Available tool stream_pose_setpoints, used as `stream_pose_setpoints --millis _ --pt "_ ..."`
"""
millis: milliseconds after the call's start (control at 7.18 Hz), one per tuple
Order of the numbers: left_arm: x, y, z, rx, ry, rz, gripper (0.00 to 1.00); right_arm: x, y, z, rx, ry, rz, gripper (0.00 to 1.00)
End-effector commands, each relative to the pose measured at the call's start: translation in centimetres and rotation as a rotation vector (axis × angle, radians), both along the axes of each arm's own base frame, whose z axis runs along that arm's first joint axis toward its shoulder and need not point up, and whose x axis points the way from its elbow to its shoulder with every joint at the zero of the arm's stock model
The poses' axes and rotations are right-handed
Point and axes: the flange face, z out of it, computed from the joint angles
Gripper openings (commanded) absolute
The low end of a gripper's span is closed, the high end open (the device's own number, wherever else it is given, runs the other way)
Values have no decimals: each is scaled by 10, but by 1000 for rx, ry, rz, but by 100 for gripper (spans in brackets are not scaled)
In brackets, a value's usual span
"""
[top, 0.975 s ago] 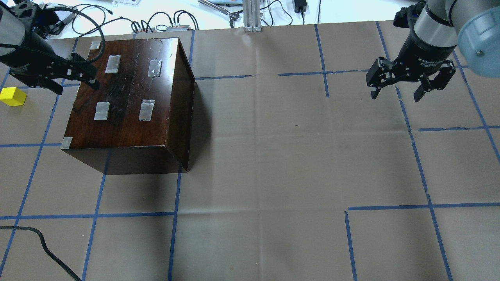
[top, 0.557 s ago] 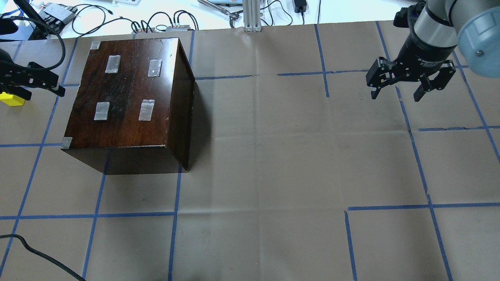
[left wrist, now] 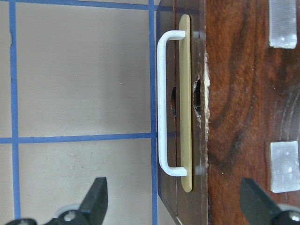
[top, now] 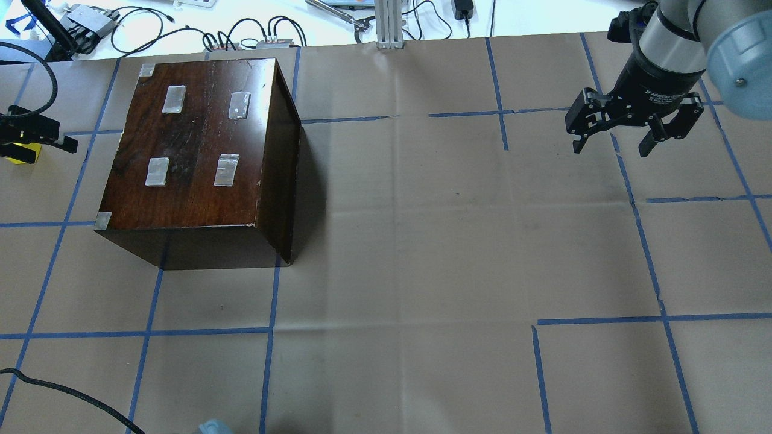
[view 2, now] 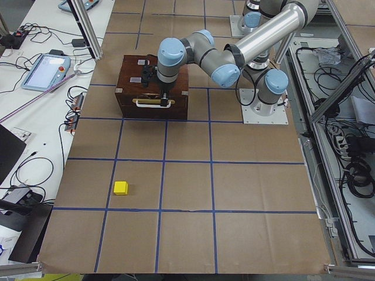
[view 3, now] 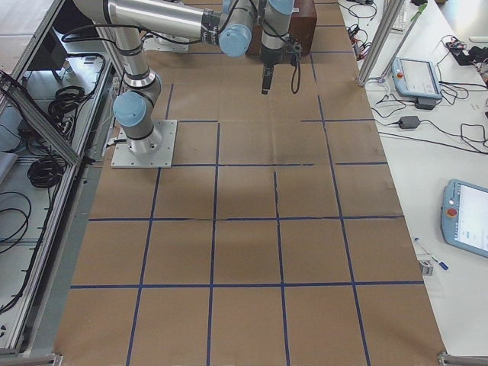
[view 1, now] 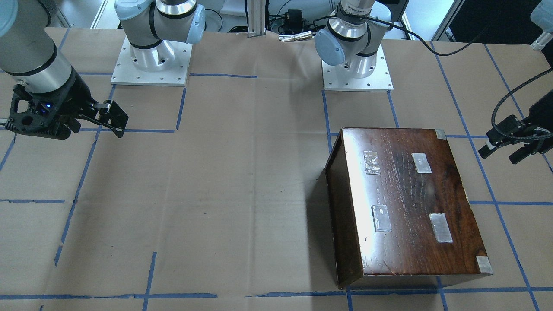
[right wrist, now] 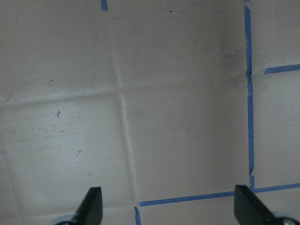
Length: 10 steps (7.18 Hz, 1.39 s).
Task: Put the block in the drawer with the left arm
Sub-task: 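Move the left gripper down beside the cabinet to the white drawer handle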
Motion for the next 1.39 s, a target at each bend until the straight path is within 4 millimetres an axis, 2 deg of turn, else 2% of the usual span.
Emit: stream_pose_setpoints --millis 0,139,418,1253 --pt "14 -10 -25 27 38 19 99 0 0 0 0 0 0 100" --pt "22 -20 -43 21 35 26 99 0 0 -1 1 0 0 100" --pt "22 -33 -65 23 40 17 99 0 0 0 0 0 0 100" --pt "22 -47 -89 14 60 3 99 0 0 0 0 0 0 100"
